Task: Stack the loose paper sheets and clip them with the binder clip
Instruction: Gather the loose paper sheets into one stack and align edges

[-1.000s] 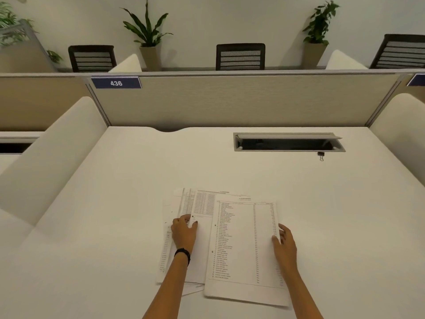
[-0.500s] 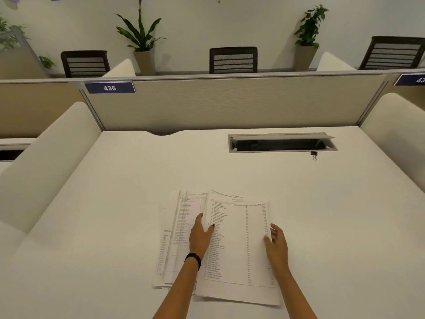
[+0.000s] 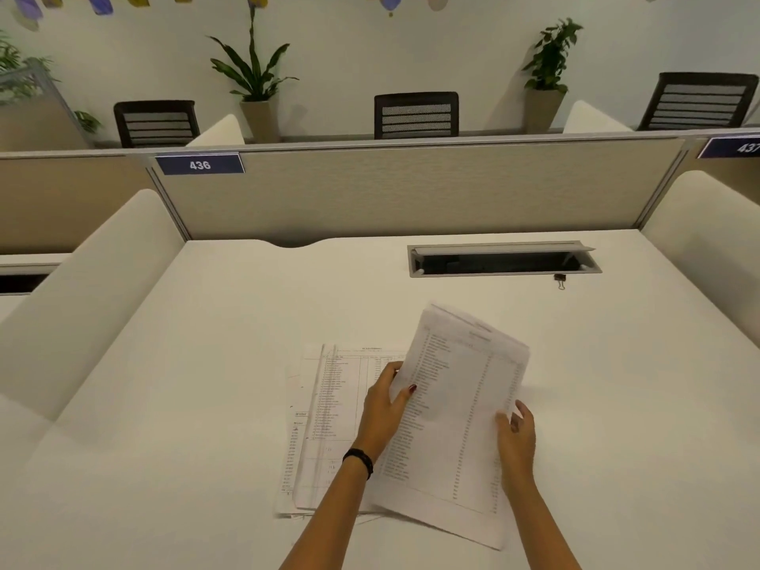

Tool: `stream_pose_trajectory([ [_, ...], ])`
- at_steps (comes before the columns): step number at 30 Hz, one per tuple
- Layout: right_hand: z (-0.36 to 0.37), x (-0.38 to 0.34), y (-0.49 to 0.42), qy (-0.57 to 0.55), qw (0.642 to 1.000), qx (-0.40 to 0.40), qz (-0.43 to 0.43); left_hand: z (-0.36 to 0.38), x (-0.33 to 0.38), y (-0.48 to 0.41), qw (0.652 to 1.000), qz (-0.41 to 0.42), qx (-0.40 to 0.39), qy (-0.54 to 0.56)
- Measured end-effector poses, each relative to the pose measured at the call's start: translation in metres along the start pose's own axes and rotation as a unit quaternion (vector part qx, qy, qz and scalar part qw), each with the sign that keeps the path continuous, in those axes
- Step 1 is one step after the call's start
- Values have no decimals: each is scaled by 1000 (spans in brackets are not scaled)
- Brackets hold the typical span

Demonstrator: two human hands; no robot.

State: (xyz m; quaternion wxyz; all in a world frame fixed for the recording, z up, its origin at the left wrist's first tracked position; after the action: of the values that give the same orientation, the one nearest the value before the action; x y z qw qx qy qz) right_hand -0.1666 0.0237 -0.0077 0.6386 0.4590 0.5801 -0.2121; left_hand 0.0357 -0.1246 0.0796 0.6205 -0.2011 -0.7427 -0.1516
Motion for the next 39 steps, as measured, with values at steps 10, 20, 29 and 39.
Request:
stream_pose_trajectory([
  [10, 15, -99, 7, -87, 985, -69, -133, -36, 83, -16, 986, 116, 115, 40],
  [20, 28, -161, 36, -51, 953, -108, -278, -55, 88, -9, 967, 141, 199, 68],
  [29, 37, -144, 31, -31, 962, -126, -239, -38, 62, -7, 978, 106, 176, 42],
  [39, 40, -145, 26, -16, 969, -132, -209, -44, 70, -14, 973, 112, 187, 79],
])
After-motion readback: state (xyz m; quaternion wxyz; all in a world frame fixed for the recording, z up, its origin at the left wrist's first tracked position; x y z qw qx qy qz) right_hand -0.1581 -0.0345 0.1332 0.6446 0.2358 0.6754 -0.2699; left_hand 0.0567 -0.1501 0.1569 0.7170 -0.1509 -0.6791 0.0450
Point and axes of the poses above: each hand's wrist, its own y-axis away from the middle knuckle, its own z-axis out of the palm, x = y × z, the point moved 10 cm from there along -y, towards the middle knuckle, and after that the axes turned 2 degrees about y, right-handed, at the moved point
